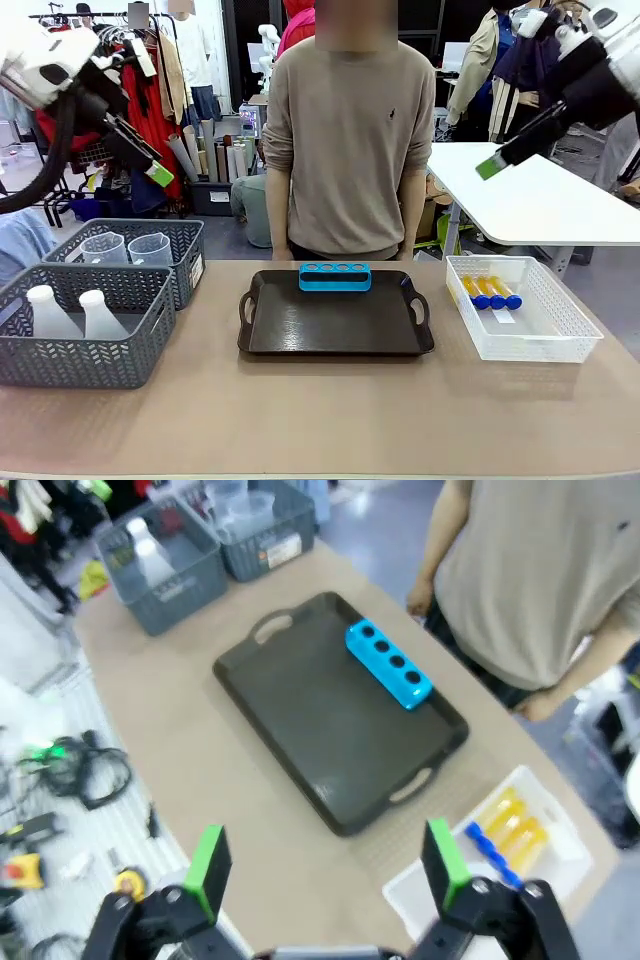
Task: Prepare the laboratory tools.
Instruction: Pick up one Large Measuring Cup and place it on the Handle tray.
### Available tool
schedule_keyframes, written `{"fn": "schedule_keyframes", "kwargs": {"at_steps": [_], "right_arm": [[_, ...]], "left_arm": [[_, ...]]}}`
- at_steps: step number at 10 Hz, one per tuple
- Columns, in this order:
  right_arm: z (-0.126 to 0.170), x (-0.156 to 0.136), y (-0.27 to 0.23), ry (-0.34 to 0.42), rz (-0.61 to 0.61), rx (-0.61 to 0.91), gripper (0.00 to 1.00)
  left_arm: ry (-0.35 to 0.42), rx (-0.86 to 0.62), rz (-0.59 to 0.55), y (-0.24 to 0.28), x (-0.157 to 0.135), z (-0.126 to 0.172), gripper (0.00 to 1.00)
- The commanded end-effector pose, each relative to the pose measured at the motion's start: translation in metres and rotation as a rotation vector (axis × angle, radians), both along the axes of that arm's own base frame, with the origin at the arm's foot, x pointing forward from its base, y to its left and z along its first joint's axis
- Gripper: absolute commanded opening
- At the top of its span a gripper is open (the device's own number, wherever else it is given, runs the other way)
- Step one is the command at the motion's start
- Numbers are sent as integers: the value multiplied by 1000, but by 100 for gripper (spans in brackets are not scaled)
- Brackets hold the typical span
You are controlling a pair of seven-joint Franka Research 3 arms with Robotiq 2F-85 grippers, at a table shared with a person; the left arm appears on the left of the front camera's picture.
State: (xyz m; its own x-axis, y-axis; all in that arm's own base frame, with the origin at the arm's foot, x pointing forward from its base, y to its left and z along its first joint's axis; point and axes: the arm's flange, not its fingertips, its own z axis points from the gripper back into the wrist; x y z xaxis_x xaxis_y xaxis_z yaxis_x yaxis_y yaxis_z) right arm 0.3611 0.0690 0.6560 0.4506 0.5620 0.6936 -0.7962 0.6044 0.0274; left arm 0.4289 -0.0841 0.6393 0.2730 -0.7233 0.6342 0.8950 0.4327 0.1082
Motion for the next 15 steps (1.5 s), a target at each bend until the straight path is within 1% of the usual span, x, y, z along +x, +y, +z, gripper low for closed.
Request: {"fn": "schedule_keyframes", "kwargs": {"at_steps": [1, 2, 3, 6, 9, 10, 11, 12, 13, 15], "right_arm": [[18, 21, -8, 4, 96, 2, 100], [21, 25, -13, -19, 125, -16, 100], [24, 29, -17, -30, 147, -25, 100], [26, 30, -29, -46, 194, -11, 100], [28, 30, -38, -63, 178, 25, 100], [29, 30, -42, -75, 168, 31, 100], [29, 30, -39, -75, 160, 30, 100], [26, 27, -42, -49, 151, 16, 100], [26, 27, -42, -49, 151, 16, 100], [26, 27, -42, -49, 151, 16, 100]], "left_arm": [[-10, -35, -44, 18, 13, 15, 100], [-12, -56, -61, 24, 15, 21, 100], [4, -65, -72, 27, 17, 24, 100], [-43, -89, -27, 35, 27, 35, 100], [-52, -89, -17, 39, 27, 37, 100], [-70, -101, -8, 43, 26, 39, 100], [-72, -111, -4, 43, 25, 39, 100], [-76, -103, 9, 42, 25, 38, 100], [-41, -85, 10, 41, 26, 40, 100], [-41, -85, 10, 41, 26, 40, 100]]}}
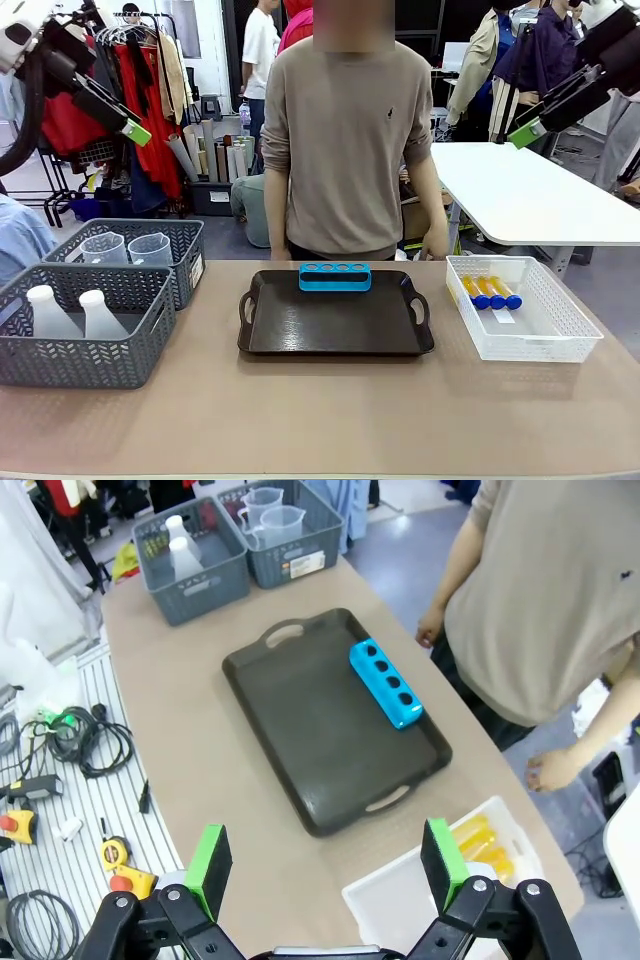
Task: Prepare the laboratory tools.
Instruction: Pick up one Large Measuring Cup and place it on the Handle tray.
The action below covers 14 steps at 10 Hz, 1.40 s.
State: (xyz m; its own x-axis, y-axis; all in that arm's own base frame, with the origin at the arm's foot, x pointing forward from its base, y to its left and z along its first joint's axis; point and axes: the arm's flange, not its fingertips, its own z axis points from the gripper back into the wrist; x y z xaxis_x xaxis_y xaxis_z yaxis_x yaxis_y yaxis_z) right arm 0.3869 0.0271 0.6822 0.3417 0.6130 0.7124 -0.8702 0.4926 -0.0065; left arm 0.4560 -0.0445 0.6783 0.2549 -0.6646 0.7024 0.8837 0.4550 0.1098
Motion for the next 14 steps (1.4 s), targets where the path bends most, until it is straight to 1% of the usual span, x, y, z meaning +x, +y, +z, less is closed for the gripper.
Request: {"fn": "schedule_keyframes", "kwargs": {"at_steps": [1, 10, 11, 12, 13, 14], "right_arm": [[0, 1, 0, -6, 17, 13, 100], [0, 1, 0, -6, 17, 13, 100], [0, 1, 0, -6, 17, 13, 100], [0, 1, 0, -6, 17, 13, 100], [0, 1, 0, -6, 17, 13, 100], [0, 1, 0, -6, 17, 13, 100]], "left_arm": [[2, -3, -5, 1, -1, 1, 100], [1, 2, 0, -1, 0, 0, 100], [31, 92, 23, 6, 10, 11, 100], [73, 131, 72, 7, 18, 12, 100], [95, 141, 81, 8, 26, 13, 100], [102, 184, 131, 11, 37, 9, 100]]}}
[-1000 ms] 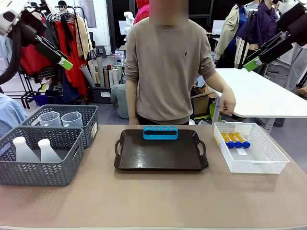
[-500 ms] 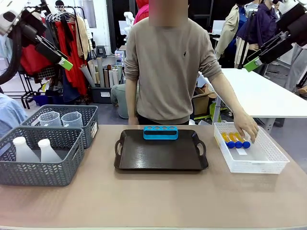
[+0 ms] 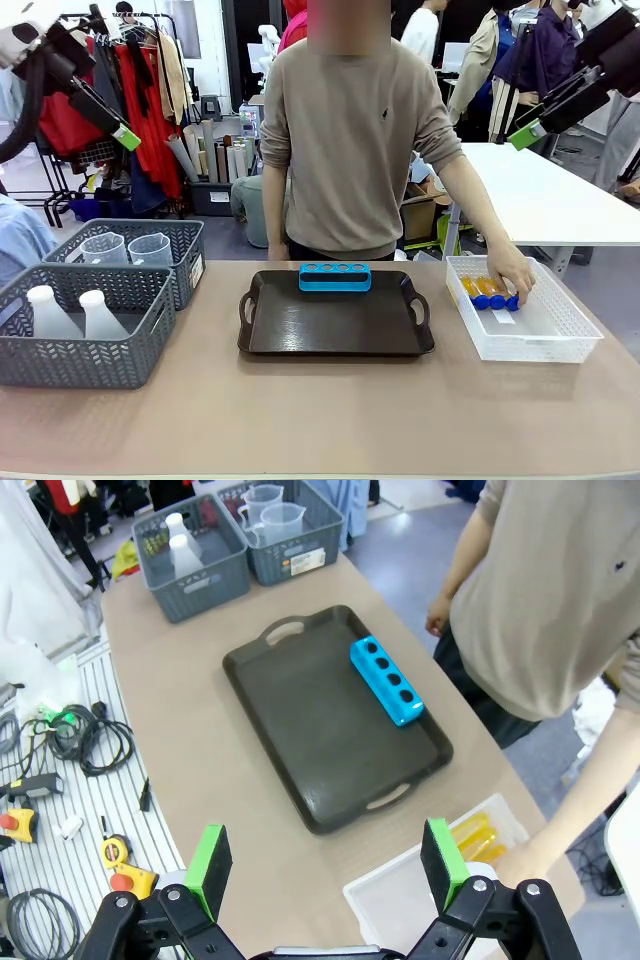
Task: Prepare the laboratory tools.
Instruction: Pick up one Large Measuring Cup and place it on the Handle tray.
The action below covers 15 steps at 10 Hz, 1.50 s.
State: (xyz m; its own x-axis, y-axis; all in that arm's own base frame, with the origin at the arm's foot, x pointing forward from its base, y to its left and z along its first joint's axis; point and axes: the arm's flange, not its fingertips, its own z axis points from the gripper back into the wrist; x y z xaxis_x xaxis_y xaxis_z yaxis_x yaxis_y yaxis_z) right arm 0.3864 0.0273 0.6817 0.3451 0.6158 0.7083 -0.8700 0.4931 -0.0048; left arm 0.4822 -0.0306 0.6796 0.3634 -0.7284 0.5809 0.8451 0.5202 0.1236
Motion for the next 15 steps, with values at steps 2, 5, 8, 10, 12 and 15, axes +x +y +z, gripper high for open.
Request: {"fn": "schedule_keyframes", "kwargs": {"at_steps": [2, 5, 8, 10, 12, 15], "right_arm": [[1, 2, 0, -10, 18, 18, 100], [1, 2, 0, -10, 18, 18, 100], [1, 2, 0, -10, 18, 18, 100], [1, 2, 0, -10, 18, 18, 100], [1, 2, 0, -10, 18, 18, 100], [1, 2, 0, -10, 18, 18, 100]], "left_arm": [[76, 107, 188, 1, 21, -9, 100], [58, 83, 155, 5, 25, -17, 100], [58, 83, 155, 5, 25, -17, 100], [105, 219, 278, -12, 35, -30, 100], [199, 306, 433, -21, 63, -59, 100], [324, 337, 566, -17, 103, -115, 100]]}}
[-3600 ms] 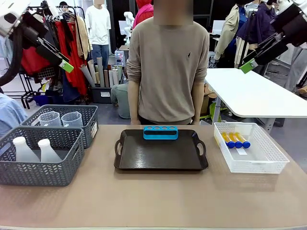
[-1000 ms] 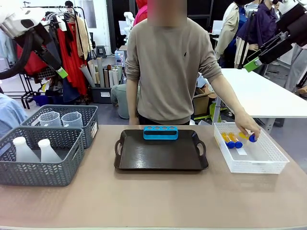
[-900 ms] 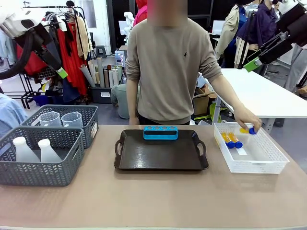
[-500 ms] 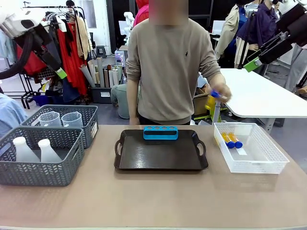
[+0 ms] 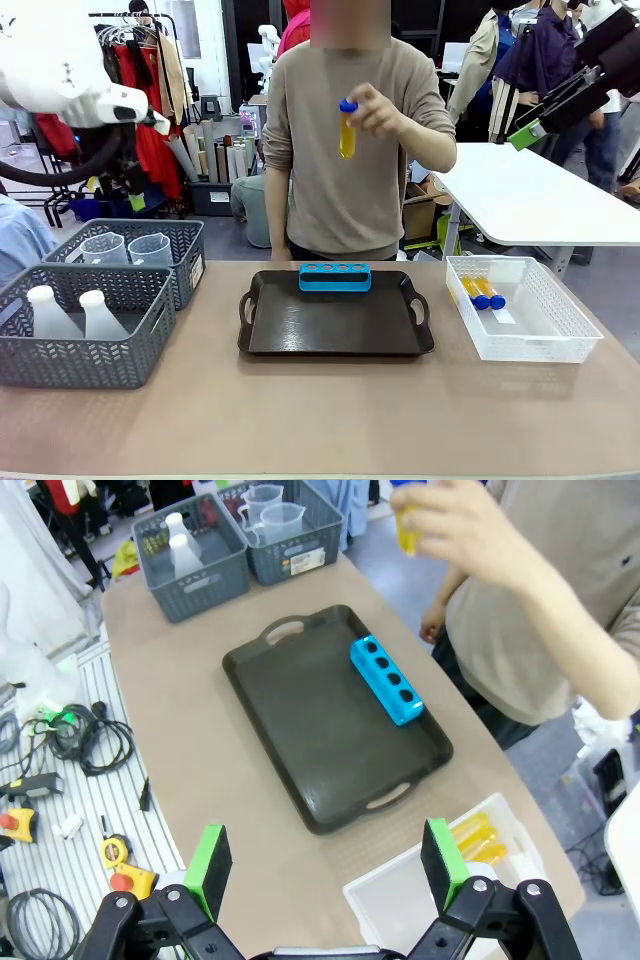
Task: Prepare the laboratory tools.
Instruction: Pick up one Large Measuring Cup and place it on the Handle tray.
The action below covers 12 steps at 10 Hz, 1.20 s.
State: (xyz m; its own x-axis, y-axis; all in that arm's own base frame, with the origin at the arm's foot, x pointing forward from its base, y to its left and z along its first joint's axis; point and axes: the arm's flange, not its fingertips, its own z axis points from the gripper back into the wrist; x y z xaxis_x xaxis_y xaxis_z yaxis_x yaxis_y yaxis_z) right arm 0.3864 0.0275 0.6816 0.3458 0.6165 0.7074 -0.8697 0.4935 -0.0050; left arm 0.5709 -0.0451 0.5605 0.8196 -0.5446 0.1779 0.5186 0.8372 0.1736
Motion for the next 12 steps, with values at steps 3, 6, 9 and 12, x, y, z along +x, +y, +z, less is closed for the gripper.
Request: {"fn": "schedule_keyframes", "kwargs": {"at_steps": [3, 6, 9, 12], "right_arm": [[1, 2, 0, -10, 18, 19, 100], [1, 2, 0, -10, 18, 19, 100], [1, 2, 0, -10, 18, 19, 100], [1, 2, 0, -10, 18, 19, 100]], "left_arm": [[22, -66, 245, 19, 41, -38, 100], [47, -140, 261, 16, 49, -53, 100], [61, -88, 290, 20, 45, -60, 100], [121, -89, 258, 16, 53, -61, 100]]}}
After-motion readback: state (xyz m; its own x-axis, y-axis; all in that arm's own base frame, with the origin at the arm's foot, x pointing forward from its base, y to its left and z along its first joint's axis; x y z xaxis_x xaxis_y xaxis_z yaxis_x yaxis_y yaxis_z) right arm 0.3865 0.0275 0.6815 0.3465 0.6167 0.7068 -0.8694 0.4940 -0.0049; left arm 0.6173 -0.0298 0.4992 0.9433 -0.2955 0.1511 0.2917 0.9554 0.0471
